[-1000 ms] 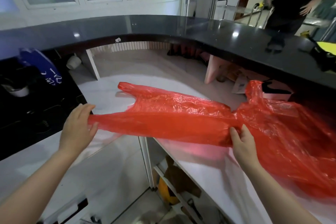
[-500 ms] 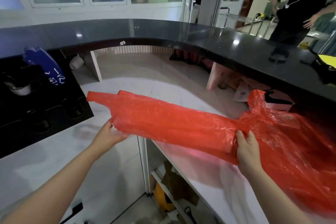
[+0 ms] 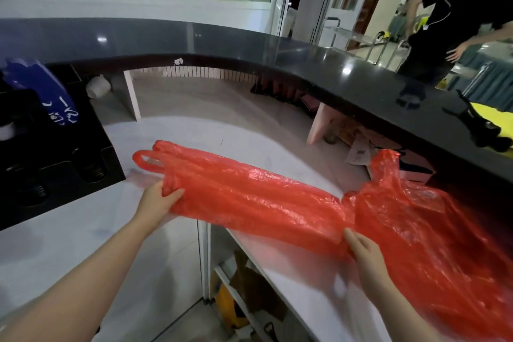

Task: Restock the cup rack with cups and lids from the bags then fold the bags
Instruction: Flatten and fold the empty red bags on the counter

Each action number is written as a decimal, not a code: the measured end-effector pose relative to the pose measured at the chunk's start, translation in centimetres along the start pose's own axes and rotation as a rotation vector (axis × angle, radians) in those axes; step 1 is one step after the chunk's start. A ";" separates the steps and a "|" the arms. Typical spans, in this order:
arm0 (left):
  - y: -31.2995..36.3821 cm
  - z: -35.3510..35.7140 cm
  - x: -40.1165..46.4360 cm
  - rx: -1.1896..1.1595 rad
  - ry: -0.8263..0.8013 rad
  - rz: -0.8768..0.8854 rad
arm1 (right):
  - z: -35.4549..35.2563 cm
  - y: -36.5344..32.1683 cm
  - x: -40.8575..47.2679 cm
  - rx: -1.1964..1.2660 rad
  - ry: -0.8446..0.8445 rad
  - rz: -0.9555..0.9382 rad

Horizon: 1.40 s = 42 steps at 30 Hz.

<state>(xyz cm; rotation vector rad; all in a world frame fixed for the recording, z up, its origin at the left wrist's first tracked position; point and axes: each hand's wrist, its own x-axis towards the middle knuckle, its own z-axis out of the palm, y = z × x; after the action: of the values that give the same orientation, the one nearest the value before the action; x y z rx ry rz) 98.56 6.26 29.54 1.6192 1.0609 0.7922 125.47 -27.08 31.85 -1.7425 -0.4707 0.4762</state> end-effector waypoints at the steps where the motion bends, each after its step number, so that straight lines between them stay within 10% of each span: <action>1: -0.2 0.0 0.0 -0.003 0.010 0.000 | 0.2 0.3 0.1 0.001 0.012 -0.034; 23: -1.0 -0.9 3.8 0.399 -0.040 -0.006 | 5.2 1.0 4.2 -0.590 0.121 -0.046; 28: 0.7 0.6 3.8 0.796 0.093 0.263 | 5.1 0.6 4.9 -0.636 0.095 -0.076; 35: 2.4 5.2 5.7 1.091 -0.363 0.577 | 5.5 2.2 5.7 -0.687 0.053 -0.082; 42: -0.2 7.2 10.1 1.204 -0.636 0.415 | 5.7 2.7 7.6 -0.976 -0.036 -0.021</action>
<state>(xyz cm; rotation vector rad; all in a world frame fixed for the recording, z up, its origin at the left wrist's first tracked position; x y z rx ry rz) 108.83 12.80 27.29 2.8901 0.7188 -0.2826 128.79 -18.88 27.51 -2.6554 -0.8312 0.2644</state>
